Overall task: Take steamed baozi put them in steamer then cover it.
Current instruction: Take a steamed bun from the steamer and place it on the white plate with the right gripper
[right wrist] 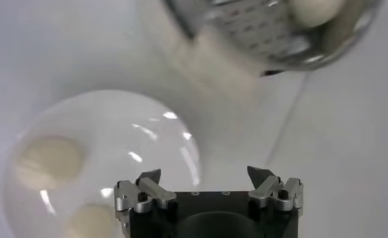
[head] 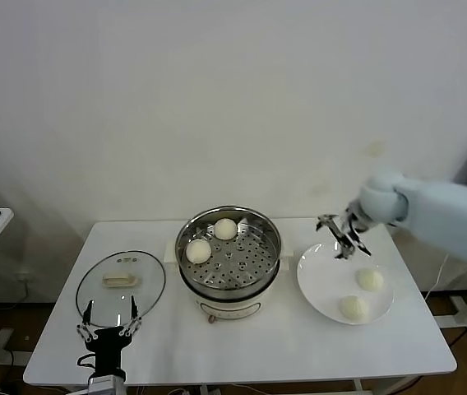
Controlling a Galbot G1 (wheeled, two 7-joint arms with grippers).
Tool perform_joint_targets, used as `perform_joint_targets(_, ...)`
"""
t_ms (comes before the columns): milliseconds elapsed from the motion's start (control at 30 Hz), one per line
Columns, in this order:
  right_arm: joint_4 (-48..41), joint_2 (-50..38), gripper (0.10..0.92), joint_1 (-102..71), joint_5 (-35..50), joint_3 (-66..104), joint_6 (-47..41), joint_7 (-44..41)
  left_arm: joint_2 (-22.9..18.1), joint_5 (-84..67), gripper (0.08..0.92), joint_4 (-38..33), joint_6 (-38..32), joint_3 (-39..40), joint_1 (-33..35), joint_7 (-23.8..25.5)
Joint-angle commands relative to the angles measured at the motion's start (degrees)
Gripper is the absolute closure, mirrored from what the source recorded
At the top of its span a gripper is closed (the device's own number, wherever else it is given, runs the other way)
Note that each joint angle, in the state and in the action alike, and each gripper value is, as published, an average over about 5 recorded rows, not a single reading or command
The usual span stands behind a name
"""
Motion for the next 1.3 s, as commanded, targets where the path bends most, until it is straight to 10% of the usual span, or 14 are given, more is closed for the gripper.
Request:
perform_joint_targets(33, 5.24, -8.94, 0.203, -11.98, -2.44, 9.62, -0.67, -2.93, -0.03, 0.53, 0.177, 0.44, -0.03, 0.19, -0.04, 0.00)
perform_joint_targets(1300, -5.11, -3.93, 0.203, -19.84, 1.36, 13.29, -2.78, -4.87, -0.40, 1.07, 0.177, 2.15, -0.15, 1.16, -0.93, -0.02)
